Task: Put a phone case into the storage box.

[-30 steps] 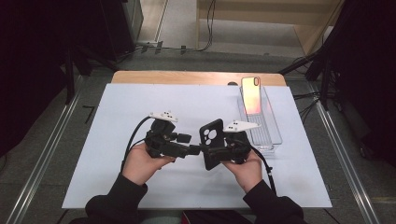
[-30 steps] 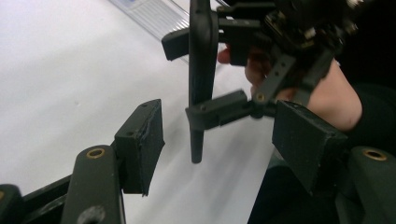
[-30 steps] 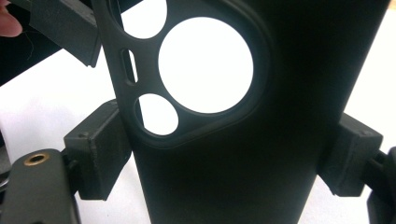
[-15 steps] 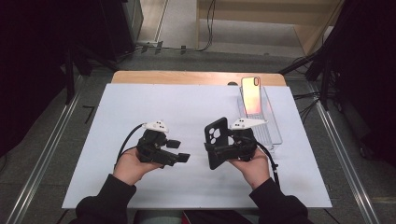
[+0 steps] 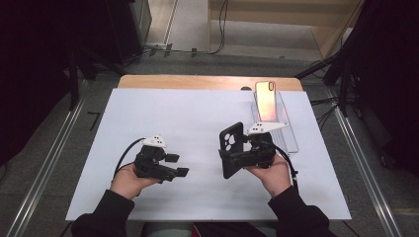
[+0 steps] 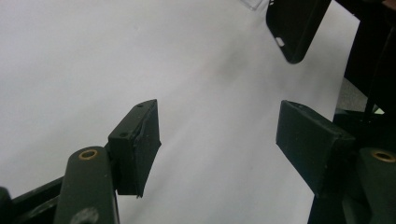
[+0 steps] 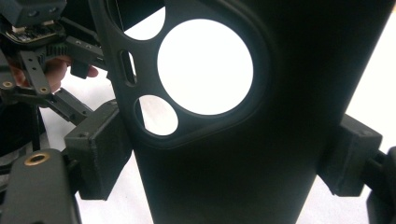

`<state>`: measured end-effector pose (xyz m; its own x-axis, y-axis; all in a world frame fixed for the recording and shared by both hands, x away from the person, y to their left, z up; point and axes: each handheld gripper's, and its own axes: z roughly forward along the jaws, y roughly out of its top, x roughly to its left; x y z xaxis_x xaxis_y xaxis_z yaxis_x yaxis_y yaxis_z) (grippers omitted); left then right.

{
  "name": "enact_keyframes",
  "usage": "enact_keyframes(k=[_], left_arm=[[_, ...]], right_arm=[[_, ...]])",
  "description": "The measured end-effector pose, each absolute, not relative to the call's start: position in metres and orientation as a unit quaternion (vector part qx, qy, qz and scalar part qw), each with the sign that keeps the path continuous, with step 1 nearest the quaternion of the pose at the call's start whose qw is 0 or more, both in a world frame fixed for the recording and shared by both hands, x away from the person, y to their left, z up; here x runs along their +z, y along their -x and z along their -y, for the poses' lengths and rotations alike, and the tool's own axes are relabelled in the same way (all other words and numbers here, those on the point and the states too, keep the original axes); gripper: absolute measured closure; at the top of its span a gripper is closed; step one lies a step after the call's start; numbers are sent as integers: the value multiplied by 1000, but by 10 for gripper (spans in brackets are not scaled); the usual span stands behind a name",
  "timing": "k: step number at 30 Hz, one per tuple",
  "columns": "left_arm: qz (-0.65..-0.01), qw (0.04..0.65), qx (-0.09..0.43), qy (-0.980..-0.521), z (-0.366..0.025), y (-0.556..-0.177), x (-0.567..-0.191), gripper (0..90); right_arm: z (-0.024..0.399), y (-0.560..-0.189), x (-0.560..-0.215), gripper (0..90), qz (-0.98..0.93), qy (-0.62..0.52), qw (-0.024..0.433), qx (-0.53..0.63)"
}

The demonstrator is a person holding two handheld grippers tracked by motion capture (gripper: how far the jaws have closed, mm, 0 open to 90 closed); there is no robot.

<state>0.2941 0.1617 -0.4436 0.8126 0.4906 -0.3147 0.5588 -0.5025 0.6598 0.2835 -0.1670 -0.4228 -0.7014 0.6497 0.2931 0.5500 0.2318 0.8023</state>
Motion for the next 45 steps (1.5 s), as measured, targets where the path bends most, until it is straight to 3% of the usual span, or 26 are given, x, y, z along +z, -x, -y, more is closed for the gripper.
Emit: enact_keyframes(k=[21,45], left_arm=[[-355,380,-24,-854,-185,-284,-450,306],[-386,393,-24,-834,-202,-274,-451,306]], right_arm=[[197,-290,-397,140,-763,-413,64,493],[253,-322,-368,141,-717,-474,139,491]])
